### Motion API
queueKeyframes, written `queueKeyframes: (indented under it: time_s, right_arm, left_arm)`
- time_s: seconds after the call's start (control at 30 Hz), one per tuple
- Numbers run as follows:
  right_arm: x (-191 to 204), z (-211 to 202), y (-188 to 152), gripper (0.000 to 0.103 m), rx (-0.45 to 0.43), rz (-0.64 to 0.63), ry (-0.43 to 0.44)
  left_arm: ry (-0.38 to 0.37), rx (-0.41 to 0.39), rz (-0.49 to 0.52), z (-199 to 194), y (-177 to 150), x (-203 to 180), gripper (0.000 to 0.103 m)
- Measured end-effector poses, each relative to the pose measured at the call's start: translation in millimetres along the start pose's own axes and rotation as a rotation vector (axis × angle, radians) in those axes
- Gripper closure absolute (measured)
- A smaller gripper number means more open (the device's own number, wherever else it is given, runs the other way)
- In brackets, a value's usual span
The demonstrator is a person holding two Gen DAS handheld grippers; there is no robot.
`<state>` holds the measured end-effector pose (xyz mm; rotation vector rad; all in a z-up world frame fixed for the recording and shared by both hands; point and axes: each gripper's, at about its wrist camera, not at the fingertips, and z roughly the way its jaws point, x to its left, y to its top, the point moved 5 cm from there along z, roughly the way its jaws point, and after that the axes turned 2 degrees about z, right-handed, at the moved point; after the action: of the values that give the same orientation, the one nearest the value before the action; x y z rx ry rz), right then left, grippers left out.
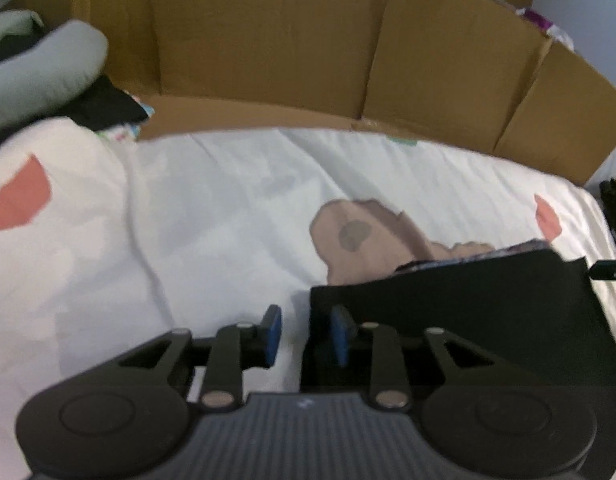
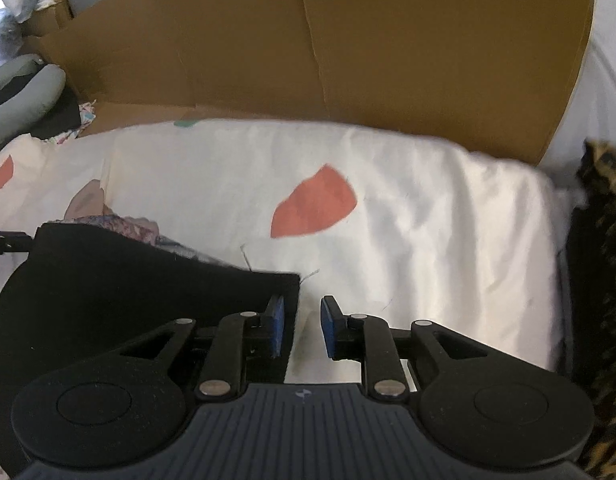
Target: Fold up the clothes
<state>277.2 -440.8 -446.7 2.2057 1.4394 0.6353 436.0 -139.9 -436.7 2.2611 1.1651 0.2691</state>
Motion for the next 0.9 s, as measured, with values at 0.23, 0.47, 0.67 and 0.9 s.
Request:
queueKeyframes:
  time_s: [0.23,0.47,0.67,0.9]
  right_arm:
    - [20.8,-37.9,16.3,0.081,-0.126,-0.033,0.101]
    - [59.0,-49.1,14.5,0.081,-0.141,-0.119,0.183]
    - [78.6,-44.0,4.3,0.081,-0.126,-0.181,0.197]
    - [92.8,-26.0,1.5,0.081,-0.115,-0.226,0.206]
  left_arm:
    - [-0.023,-0.079,0.005,-35.0,6.5,-25.6,0.044]
    - [-0.058,-0.096,0.033,-41.5,3.7,-61.4,0.044]
    - [-0.089,-0.108,0.025,-35.9,0.4,-77.7,0.044]
    - [-0.112,-0.113,0.049,-21.7,-1.7,-90.6,0.054]
